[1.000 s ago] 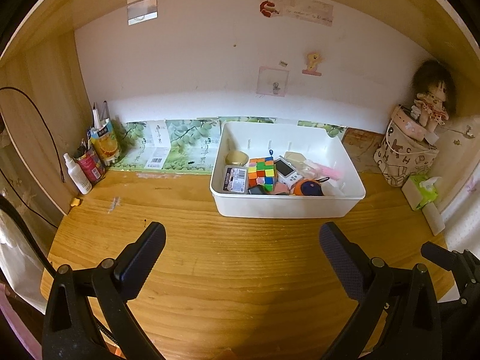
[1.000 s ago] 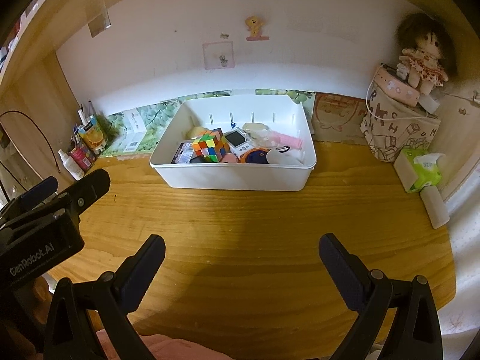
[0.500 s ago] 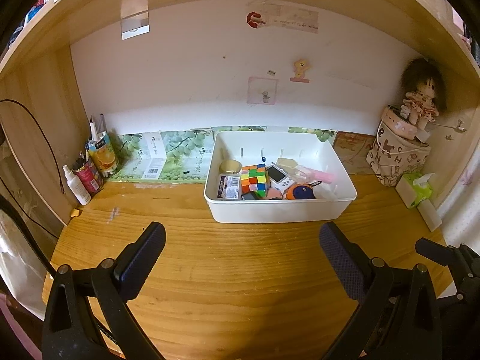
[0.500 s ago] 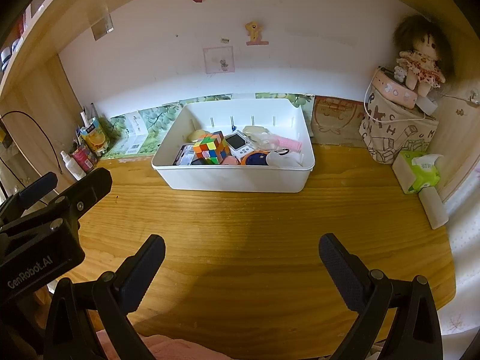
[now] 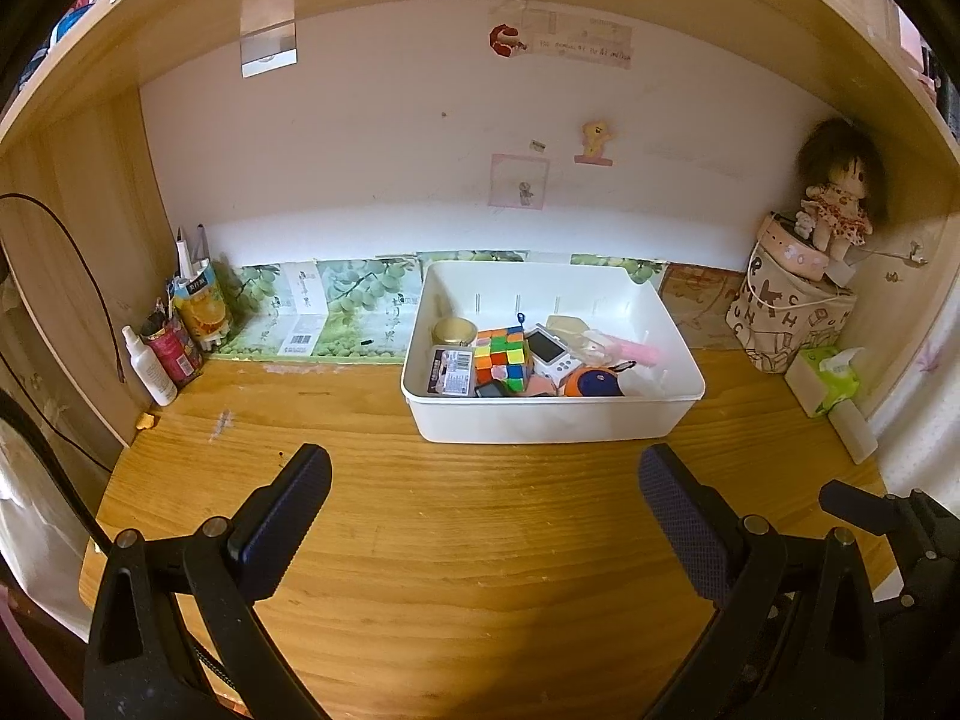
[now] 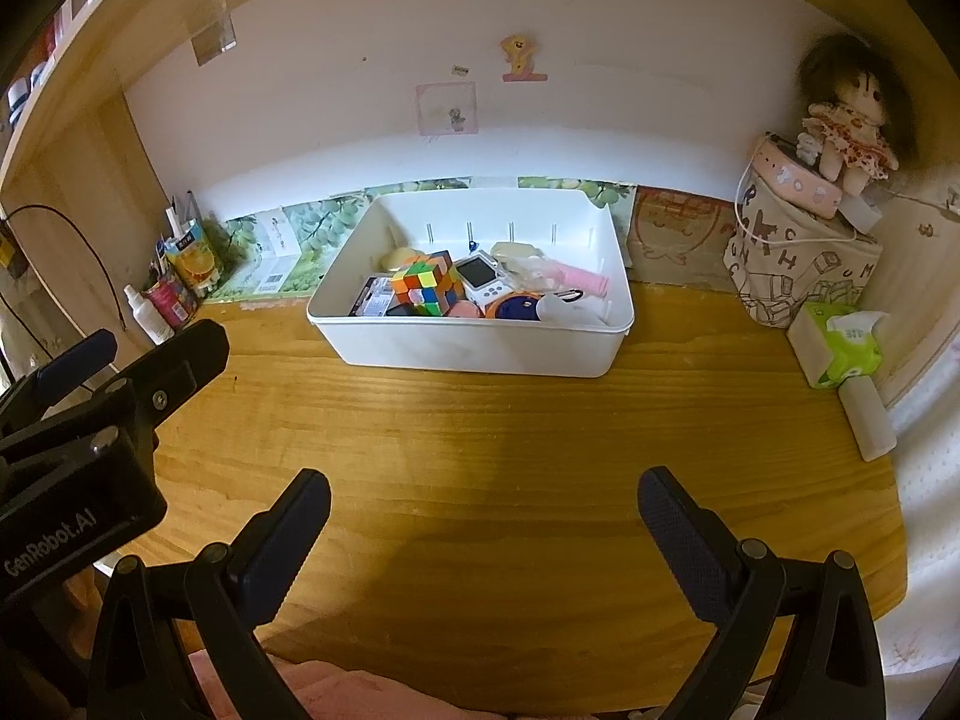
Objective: Organize rigid objects
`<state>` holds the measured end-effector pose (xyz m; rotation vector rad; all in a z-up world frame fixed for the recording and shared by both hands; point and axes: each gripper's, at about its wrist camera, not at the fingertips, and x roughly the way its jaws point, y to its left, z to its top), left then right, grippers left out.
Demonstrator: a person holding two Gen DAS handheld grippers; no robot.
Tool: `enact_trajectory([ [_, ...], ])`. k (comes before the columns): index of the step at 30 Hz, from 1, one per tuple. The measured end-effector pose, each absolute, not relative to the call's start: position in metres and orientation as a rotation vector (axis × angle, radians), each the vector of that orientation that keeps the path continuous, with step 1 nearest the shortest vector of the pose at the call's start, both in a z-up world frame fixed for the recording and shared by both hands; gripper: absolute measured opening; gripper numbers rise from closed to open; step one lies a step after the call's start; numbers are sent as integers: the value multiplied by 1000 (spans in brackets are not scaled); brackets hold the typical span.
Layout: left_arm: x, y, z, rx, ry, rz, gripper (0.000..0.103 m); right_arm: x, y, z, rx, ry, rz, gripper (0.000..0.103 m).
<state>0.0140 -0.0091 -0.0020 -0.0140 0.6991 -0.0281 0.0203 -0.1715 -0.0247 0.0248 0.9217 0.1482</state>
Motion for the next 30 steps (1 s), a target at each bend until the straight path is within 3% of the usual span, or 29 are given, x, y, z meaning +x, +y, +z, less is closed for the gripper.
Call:
enact_trajectory([
  [30,27,-17,-13,-28,765,-8,102,37,-179,-42,39,1020,174,103],
])
